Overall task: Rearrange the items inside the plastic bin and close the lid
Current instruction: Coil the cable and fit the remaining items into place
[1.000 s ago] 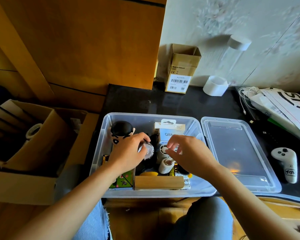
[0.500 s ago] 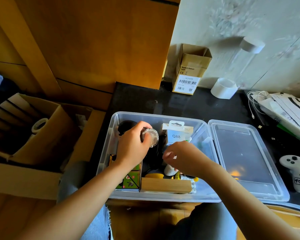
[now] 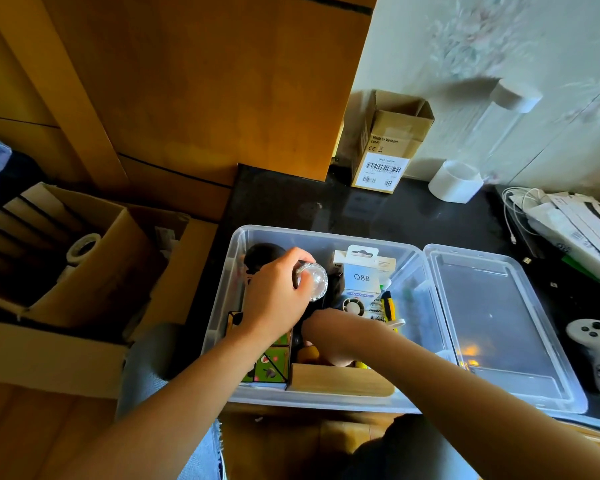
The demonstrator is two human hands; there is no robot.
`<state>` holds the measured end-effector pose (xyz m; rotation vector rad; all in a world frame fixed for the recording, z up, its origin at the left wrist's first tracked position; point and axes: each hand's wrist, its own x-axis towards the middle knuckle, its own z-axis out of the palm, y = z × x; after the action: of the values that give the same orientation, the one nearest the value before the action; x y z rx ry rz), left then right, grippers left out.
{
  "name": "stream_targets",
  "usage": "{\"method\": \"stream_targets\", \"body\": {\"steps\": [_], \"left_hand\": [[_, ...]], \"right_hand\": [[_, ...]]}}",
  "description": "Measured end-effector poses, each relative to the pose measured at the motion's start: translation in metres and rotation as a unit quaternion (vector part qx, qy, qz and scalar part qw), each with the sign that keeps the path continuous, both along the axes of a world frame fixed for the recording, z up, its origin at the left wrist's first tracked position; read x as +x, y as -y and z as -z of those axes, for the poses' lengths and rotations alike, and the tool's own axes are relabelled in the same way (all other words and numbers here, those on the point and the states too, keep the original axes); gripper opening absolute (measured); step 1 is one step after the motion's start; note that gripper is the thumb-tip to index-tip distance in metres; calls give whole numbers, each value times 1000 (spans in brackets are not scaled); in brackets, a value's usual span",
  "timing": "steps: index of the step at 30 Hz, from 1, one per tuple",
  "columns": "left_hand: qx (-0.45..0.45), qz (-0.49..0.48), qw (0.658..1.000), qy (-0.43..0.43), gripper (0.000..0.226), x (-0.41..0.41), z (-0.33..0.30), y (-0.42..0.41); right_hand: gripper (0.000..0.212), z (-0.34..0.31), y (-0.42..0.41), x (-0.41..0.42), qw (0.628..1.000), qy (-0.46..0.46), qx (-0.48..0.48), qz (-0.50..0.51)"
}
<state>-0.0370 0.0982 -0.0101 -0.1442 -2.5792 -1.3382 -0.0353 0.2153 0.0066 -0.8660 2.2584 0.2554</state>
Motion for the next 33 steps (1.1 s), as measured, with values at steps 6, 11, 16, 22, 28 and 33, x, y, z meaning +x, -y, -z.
{"method": "stream_targets", "body": {"steps": [6, 11, 16, 22, 28, 33], "left_hand": [[21, -1, 1000, -5, 15, 1, -2, 0], [28, 29, 999, 1, 18, 2, -1, 2], [0, 71, 996, 50, 23, 3, 0, 2], [-52, 133, 987, 78, 23, 4, -1, 1], [-120, 182, 969, 116, 20, 1, 5, 3], [-109, 184, 961, 173, 19, 0, 6, 8]], "right_hand": [[15, -27, -24, 1, 984, -80, -143, 71], [34, -43, -67, 3, 957, -161, -160, 179], [28, -33, -89, 7, 934, -155, -185, 264], [24, -37, -97, 7, 888, -122, -295, 331], [13, -42, -104, 4, 830, -105, -419, 352], [17, -41, -107, 6, 838, -112, -414, 339]]}}
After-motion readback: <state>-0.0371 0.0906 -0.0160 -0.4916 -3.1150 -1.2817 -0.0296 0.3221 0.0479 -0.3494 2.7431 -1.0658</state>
